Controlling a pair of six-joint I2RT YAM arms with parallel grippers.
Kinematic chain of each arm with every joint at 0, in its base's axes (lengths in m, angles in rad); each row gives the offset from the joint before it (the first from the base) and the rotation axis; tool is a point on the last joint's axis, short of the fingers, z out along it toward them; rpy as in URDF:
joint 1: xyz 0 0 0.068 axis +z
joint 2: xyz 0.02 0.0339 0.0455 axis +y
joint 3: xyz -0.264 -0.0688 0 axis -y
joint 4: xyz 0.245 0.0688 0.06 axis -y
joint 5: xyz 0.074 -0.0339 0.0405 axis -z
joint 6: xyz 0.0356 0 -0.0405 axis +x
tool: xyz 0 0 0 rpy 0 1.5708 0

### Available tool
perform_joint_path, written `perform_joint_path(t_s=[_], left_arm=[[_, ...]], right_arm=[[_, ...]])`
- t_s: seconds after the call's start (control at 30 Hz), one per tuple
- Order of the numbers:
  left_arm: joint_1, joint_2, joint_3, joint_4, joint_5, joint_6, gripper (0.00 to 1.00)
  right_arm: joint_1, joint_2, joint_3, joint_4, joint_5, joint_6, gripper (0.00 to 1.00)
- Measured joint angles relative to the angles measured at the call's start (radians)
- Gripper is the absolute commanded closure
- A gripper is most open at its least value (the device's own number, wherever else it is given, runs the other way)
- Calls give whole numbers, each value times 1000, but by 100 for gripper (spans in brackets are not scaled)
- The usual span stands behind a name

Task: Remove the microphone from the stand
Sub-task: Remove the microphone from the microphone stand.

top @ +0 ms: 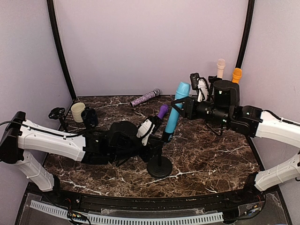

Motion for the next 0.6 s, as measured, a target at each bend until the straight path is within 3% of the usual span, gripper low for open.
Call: perform_joint_path(t_s=[0.43,0.6], left_arm=[[0,0,1,-3,-4,1,89],[0,7,12,-12,-4,1,83]], right_arm=[[-9,-117,2,89,55,-16,93],[-9,-189,2,74,147,-39,92]])
